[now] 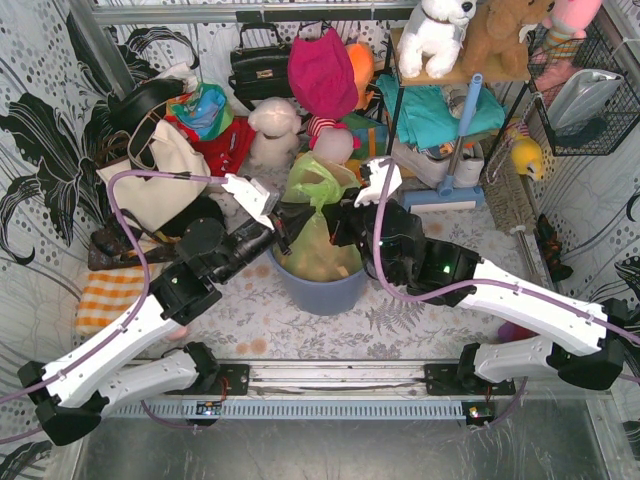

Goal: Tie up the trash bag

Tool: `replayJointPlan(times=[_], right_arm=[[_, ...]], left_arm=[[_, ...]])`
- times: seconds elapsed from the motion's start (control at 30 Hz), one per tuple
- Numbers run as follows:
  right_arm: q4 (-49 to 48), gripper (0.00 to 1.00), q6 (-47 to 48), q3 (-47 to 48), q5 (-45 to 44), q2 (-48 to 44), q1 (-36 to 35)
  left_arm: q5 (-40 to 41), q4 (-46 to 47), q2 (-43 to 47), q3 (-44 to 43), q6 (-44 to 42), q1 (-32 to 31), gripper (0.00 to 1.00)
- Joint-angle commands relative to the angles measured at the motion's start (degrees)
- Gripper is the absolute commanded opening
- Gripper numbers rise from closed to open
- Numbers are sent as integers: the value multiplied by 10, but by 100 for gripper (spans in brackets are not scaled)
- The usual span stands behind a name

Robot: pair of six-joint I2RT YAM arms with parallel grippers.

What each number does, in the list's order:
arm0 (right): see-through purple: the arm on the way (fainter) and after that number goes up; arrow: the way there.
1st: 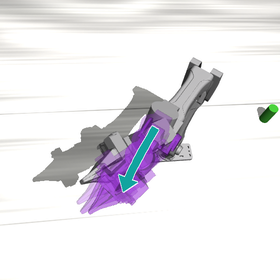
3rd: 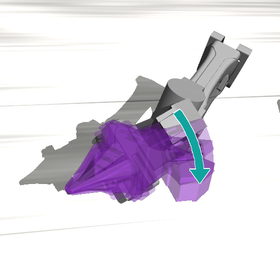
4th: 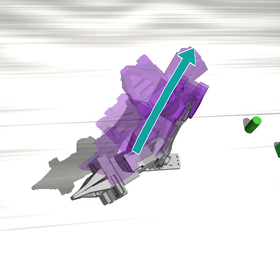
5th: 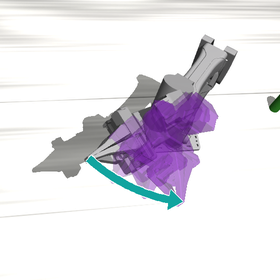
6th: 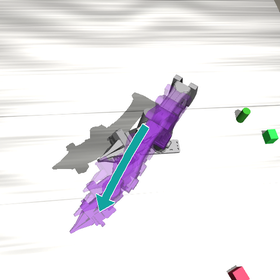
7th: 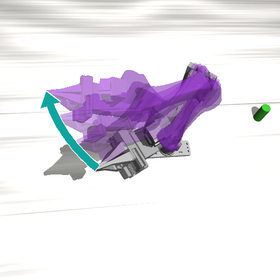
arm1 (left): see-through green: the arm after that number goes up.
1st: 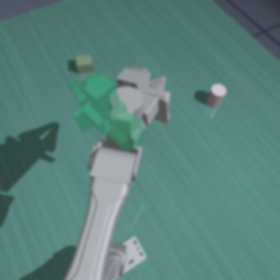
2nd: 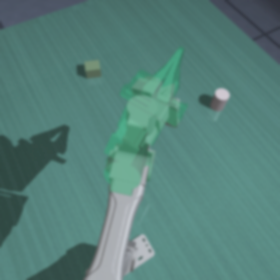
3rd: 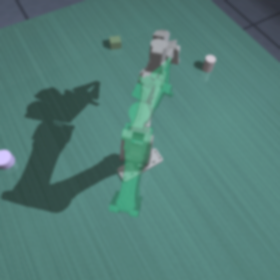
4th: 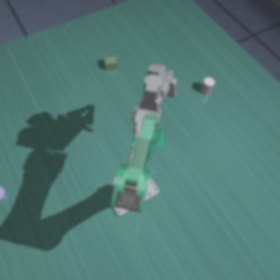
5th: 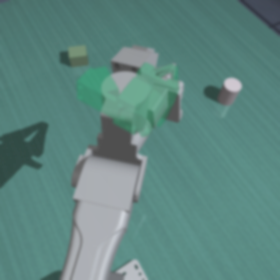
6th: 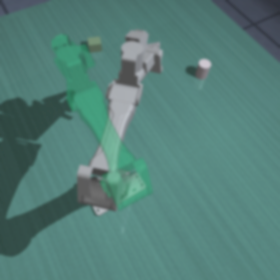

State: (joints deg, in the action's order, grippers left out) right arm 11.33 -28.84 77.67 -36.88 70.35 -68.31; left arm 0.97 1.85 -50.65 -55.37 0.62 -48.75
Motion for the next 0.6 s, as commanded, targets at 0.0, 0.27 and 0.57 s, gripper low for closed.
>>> replayJointPlan(times=[0.0, 0.27, 0.57], right_arm=[[-56, 0, 14, -26, -10, 6, -5], [-285, 0, 69, -124, -32, 8, -5], [-610, 0, 153, -228, -32, 22, -4]], left_arm=[[-28, 28, 18, -1, 2, 2, 3], [-58, -18, 19, -21, 12, 2, 1], [-86, -59, 29, -17, 36, 2, 2]])
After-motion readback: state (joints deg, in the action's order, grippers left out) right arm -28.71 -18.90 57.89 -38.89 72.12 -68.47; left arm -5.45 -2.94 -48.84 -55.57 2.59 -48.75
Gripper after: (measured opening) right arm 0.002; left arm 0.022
